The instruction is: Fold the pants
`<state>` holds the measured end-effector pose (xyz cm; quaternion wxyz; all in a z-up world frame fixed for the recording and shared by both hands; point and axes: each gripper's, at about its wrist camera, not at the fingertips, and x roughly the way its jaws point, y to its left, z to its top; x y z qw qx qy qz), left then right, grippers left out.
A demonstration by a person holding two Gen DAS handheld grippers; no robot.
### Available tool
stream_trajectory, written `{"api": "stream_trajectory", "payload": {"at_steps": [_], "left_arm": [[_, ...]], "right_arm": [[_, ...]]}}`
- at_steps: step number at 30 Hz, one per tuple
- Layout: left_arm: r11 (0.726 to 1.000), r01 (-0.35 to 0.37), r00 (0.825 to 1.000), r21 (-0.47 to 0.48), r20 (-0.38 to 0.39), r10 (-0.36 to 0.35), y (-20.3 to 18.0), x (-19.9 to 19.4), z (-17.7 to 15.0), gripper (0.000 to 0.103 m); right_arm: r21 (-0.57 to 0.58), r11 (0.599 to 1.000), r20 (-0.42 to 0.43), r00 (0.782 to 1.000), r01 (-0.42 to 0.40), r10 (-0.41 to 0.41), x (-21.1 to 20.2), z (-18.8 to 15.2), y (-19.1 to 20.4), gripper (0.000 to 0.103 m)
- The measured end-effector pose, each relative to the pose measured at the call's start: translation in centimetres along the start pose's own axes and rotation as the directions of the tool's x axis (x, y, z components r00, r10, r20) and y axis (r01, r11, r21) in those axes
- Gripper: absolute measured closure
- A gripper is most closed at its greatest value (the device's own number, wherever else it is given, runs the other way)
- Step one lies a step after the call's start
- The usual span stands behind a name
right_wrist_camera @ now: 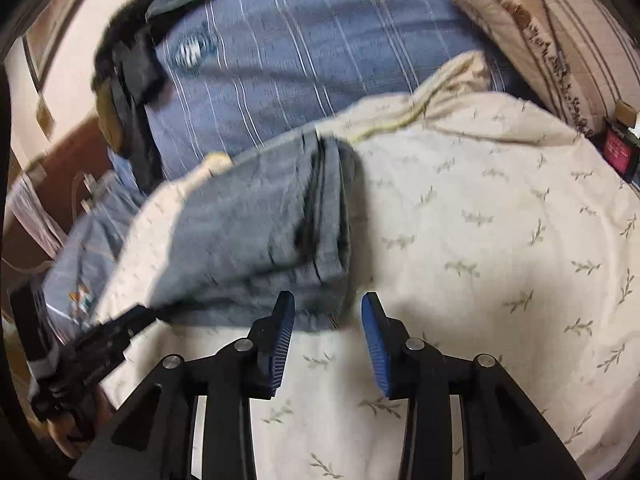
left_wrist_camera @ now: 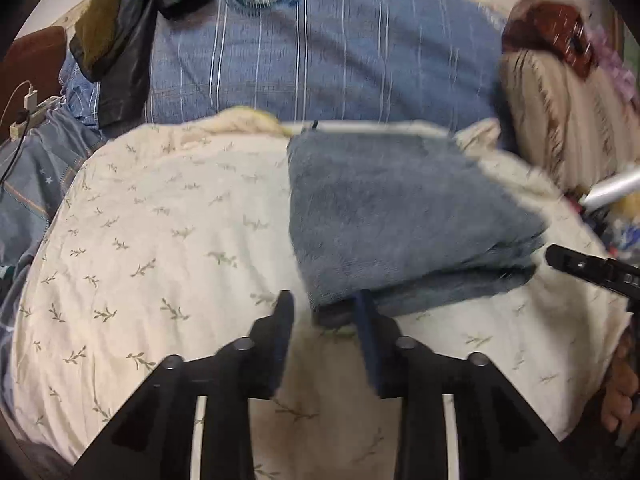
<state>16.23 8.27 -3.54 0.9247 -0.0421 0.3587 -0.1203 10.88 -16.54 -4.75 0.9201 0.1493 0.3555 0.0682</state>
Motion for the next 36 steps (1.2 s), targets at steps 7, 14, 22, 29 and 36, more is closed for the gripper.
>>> {"api": "stream_trajectory", "payload": {"at_steps": [7,14,22,29,36], "left_arm": [[0.995,0.066,0.998,-0.071,0.003,-0.066,0.9,-0.3,0.3,0.056],[0.983,0.136,0.988,-0.125,-0.059,-0.144,3.3,2.8,8.2,0.035],[0.944,0.168,0.956,-0.284,-0.187,-0.226,8.1,13.6,13.3,0.035],[0.862,0.243,0.927,-0.445,-0.156,-0.342,11.0,16.5,13.1,0.054],[0.89,0.283,0.944,-0.357,-0.06,-0.324,9.5,14.7,13.0,0.085]], "right_arm": [[0.004,0.994,0.042,0.993,-0.111,0.11,-1.0,1.8,0.3,0.039],[0.065,0.977,-0.082,0.974,-0.205,0.21,2.9,8.5,-0.1,0.031],[0.145,0.962,-0.208,0.944,-0.23,0.257,11.7,11.9,-3.5,0.031],[0.131,0.955,-0.228,0.93,-0.265,0.289,13.8,12.5,-3.1,0.051],[0.068,0.981,-0.195,0.962,-0.183,0.193,12.8,12.5,-1.9,0.079]]}}
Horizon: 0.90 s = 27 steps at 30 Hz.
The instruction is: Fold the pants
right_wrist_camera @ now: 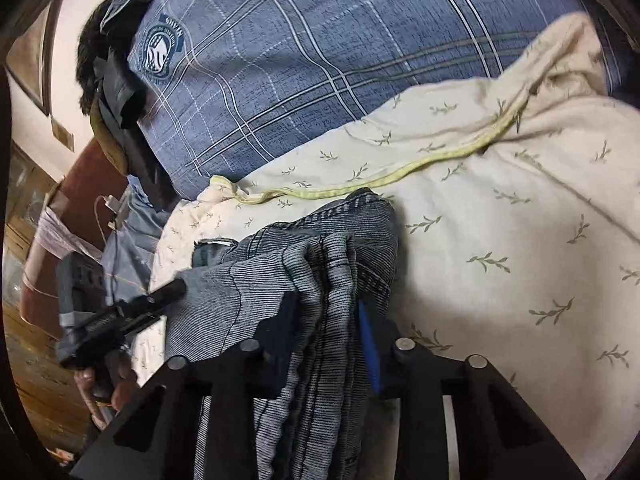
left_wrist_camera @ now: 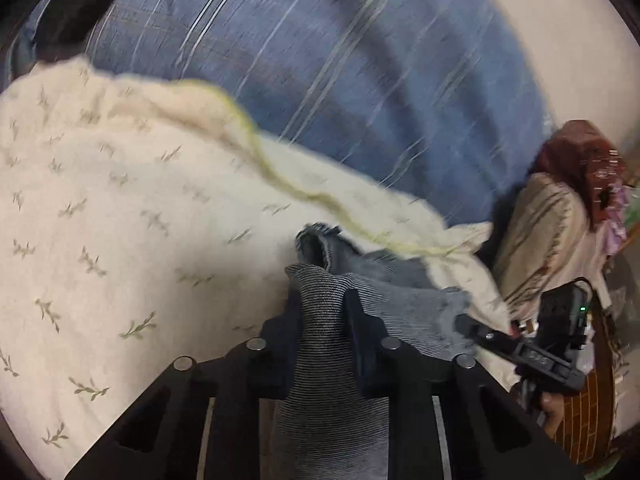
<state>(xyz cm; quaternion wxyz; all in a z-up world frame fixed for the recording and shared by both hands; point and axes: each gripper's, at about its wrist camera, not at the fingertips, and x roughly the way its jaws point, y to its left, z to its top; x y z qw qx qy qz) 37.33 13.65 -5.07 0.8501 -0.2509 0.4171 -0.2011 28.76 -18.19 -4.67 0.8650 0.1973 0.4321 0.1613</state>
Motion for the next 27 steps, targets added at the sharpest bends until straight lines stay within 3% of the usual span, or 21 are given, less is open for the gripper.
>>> {"api": "stream_trajectory", "payload": {"at_steps": [2,5,7,8,10,13,17,19,23,24,25,27], "left_arm": [[0.998,-0.043,0.999,0.049,0.025,0.042,-0.7,-0.1,-0.1,0.085],[0.996,-0.079,0.997,0.041,-0.011,0.08,0.3,1.5,-0.6,0.079],[0.998,-0.068,0.997,0.005,-0.019,0.068,0.9,1.5,-0.6,0.074],[0.998,-0.058,0.998,-0.016,-0.025,0.057,1.0,1.1,-0.3,0.074],[0.999,-0.038,0.999,-0.022,-0.015,0.038,0.7,-0.2,0.0,0.067],[0.995,-0.092,0.996,0.03,0.001,0.092,0.1,-2.1,-0.4,0.056],[0.985,-0.166,0.981,0.037,-0.093,0.168,-0.4,-2.2,-2.4,0.055],[0.986,-0.164,0.976,0.02,-0.142,0.165,-0.2,-1.1,-3.2,0.057],[0.993,-0.121,0.982,0.004,-0.143,0.121,-0.3,-0.4,-3.4,0.062],[0.993,-0.117,0.984,0.001,-0.138,0.116,-0.2,-0.3,-3.3,0.073],[0.994,-0.113,0.984,-0.005,-0.137,0.112,-0.2,-0.4,-3.3,0.083],[0.994,-0.109,0.988,0.007,-0.113,0.109,-0.5,-0.9,-3.4,0.087]], "right_arm": [[-0.041,0.999,0.041,0.999,0.008,-0.006,-0.9,-0.2,0.8,0.079],[-0.009,1.0,-0.004,1.0,0.02,-0.02,0.5,-0.5,-0.5,0.078],[0.032,0.999,-0.009,1.0,0.002,-0.002,0.5,-0.6,-1.1,0.069],[0.042,0.999,-0.007,1.0,-0.007,0.007,0.1,-0.6,-1.0,0.069],[0.01,1.0,0.013,1.0,-0.015,0.015,-1.4,-0.6,-0.1,0.058],[0.05,0.998,0.044,0.998,-0.042,0.04,-3.5,-1.7,0.3,0.055],[0.058,0.998,0.029,1.0,-0.002,0.0,-3.9,-4.1,0.8,0.055],[0.054,0.998,0.023,1.0,0.015,-0.016,-3.6,-5.0,0.9,0.055],[0.014,0.999,0.005,0.999,0.046,-0.046,-3.3,-4.9,1.5,0.065],[0.02,0.998,0.001,0.999,0.054,-0.054,-3.3,-4.9,1.5,0.068],[0.04,0.998,0.003,0.999,0.052,-0.052,-3.5,-4.8,1.4,0.075],[0.045,0.996,0.017,0.997,0.07,-0.071,-4.2,-4.7,1.6,0.093]]}}
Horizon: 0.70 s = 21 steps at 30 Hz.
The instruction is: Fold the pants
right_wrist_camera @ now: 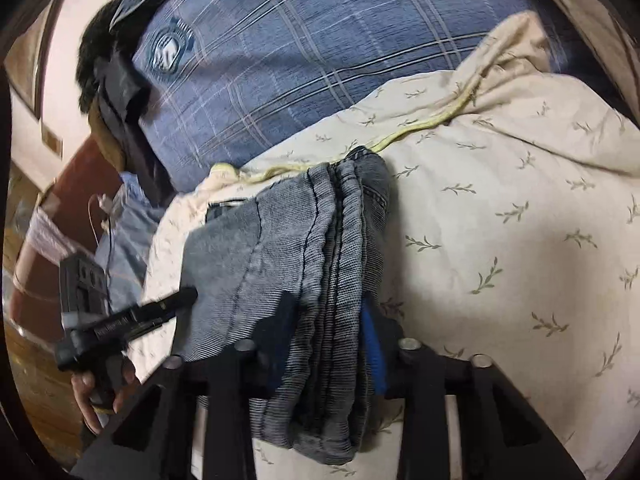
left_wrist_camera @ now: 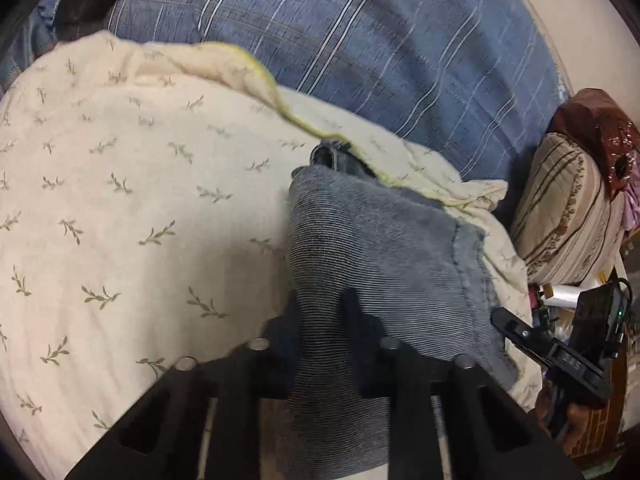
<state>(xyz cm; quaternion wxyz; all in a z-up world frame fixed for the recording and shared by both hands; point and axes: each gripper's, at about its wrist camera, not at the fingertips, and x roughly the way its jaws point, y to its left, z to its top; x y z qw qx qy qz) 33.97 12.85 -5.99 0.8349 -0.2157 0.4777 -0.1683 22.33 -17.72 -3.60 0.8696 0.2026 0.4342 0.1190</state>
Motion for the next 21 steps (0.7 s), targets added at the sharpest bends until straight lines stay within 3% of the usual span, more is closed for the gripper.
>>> {"api": "stream_trajectory", "payload": {"at_steps": [2,4,7,8,10,11,13,17,19,20,21], "left_arm": [[0.999,-0.027,0.999,0.033,0.022,0.026,-0.5,0.2,-0.1,0.087],[0.997,-0.055,0.998,0.054,0.008,0.055,-0.6,0.4,-0.7,0.084],[0.998,-0.048,0.999,0.047,-0.008,0.048,-0.7,0.1,-0.9,0.068],[0.997,-0.049,0.999,0.054,-0.014,0.05,-0.7,-0.2,-1.0,0.067],[0.997,-0.056,0.998,0.055,-0.01,0.057,-0.4,-0.8,-1.5,0.063],[0.997,-0.054,0.998,0.051,-0.011,0.055,-0.3,-0.9,-1.8,0.063],[0.999,-0.019,1.0,0.04,-0.024,0.02,0.2,-1.5,-2.8,0.063],[0.999,-0.015,1.0,0.047,0.002,0.015,0.2,-2.2,-4.3,0.067],[0.998,0.009,1.0,0.057,0.014,-0.01,-0.1,-2.3,-4.4,0.087],[0.997,0.017,1.0,0.071,0.021,-0.019,-0.3,-2.5,-4.3,0.088],[0.996,0.022,0.999,0.084,0.039,-0.026,-0.5,-2.9,-4.3,0.088]], "right_arm": [[-0.019,0.999,0.015,1.0,0.027,-0.027,-0.2,0.1,0.1,0.097],[0.01,1.0,-0.014,1.0,0.005,-0.005,0.7,-0.1,-0.8,0.094],[0.066,0.996,-0.008,0.999,-0.053,0.053,0.4,0.0,-1.7,0.089],[0.069,0.995,-0.003,0.998,-0.065,0.066,0.1,0.1,-1.7,0.085],[0.078,0.993,0.015,0.996,-0.087,0.086,-0.7,-0.2,-1.6,0.05],[0.088,0.99,0.031,0.994,-0.109,0.107,-1.1,-0.6,-1.5,0.047],[0.099,0.985,0.027,0.99,-0.139,0.137,-1.3,-1.6,-1.4,0.047],[0.052,0.997,-0.002,0.998,-0.055,0.055,-0.7,-2.8,-0.3,0.048],[0.028,1.0,-0.03,0.999,-0.012,0.012,0.0,-2.7,0.1,0.058],[0.027,1.0,-0.03,1.0,-0.007,0.008,0.0,-2.8,0.2,0.059],[0.019,1.0,-0.024,1.0,0.001,0.0,-0.2,-2.8,0.4,0.068]]}}
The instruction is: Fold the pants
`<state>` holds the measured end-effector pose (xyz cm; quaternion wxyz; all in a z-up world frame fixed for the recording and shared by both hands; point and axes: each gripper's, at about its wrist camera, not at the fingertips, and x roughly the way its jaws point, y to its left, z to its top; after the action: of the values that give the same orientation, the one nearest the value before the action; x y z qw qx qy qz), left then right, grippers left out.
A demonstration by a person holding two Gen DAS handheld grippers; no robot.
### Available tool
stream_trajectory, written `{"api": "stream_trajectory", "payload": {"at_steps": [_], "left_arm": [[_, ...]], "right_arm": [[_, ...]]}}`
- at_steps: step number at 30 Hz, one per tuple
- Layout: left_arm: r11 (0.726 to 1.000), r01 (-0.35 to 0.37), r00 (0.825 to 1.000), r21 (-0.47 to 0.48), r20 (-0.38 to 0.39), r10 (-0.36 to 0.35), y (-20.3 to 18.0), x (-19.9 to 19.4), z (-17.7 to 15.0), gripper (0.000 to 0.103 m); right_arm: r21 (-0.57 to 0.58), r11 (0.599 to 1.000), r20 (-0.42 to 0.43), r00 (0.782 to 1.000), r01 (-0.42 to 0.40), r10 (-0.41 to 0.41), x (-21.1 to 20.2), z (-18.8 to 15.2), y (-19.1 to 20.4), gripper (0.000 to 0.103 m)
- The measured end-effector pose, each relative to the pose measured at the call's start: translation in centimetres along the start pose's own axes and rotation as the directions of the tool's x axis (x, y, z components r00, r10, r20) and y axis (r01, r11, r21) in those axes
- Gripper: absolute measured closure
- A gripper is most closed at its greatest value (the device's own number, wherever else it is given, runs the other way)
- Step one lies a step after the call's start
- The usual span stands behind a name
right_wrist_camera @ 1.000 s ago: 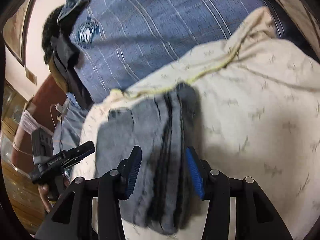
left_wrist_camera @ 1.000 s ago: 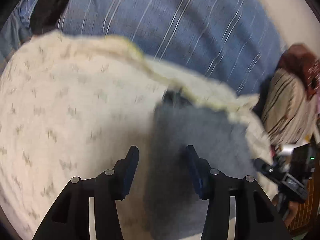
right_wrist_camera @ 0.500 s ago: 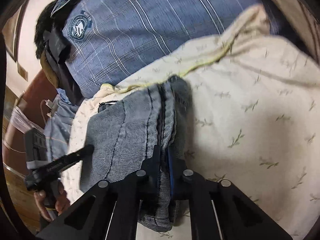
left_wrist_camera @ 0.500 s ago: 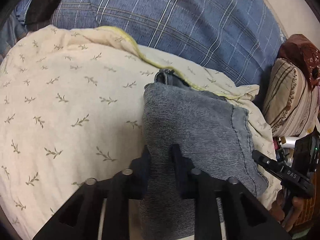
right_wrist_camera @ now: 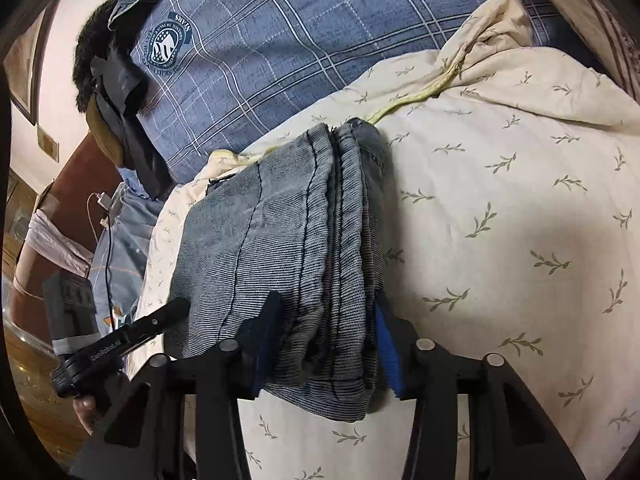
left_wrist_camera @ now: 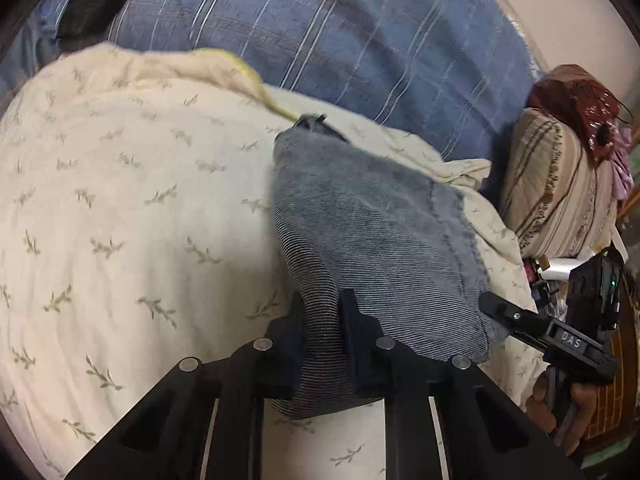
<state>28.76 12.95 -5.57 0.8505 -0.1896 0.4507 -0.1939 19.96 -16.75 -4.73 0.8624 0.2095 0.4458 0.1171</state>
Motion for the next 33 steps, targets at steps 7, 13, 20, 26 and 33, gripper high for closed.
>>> {"api": "stream_trajectory", "payload": {"at_steps": [7,13,20,26,33], "left_arm": [[1.0,-0.007,0.999,-0.024,-0.031,0.006,1.0,0.9,-0.4,0.085],[0.995,-0.098,0.995,0.022,-0.022,0.098,0.5,1.0,-0.8,0.069],[0.998,-0.067,0.994,-0.002,0.083,0.067,0.4,-1.2,-4.1,0.086],[0.997,-0.072,0.99,-0.01,0.118,0.073,0.3,-2.2,-5.3,0.084],[0.994,-0.087,0.983,-0.072,0.156,0.097,1.9,-5.6,-8.8,0.066]], "right_arm": [[-0.023,1.0,0.003,1.0,0.01,-0.01,0.0,0.0,0.3,0.074],[-0.013,1.0,0.003,1.0,-0.007,0.007,0.2,-0.1,-0.2,0.065],[0.036,0.999,0.024,0.999,-0.035,0.034,-0.3,-1.9,-1.2,0.05],[-0.016,0.999,0.083,0.996,-0.029,0.031,-2.0,-3.7,-0.3,0.05],[-0.114,0.991,0.08,0.995,0.07,-0.061,-2.9,-6.8,1.5,0.042]]}}
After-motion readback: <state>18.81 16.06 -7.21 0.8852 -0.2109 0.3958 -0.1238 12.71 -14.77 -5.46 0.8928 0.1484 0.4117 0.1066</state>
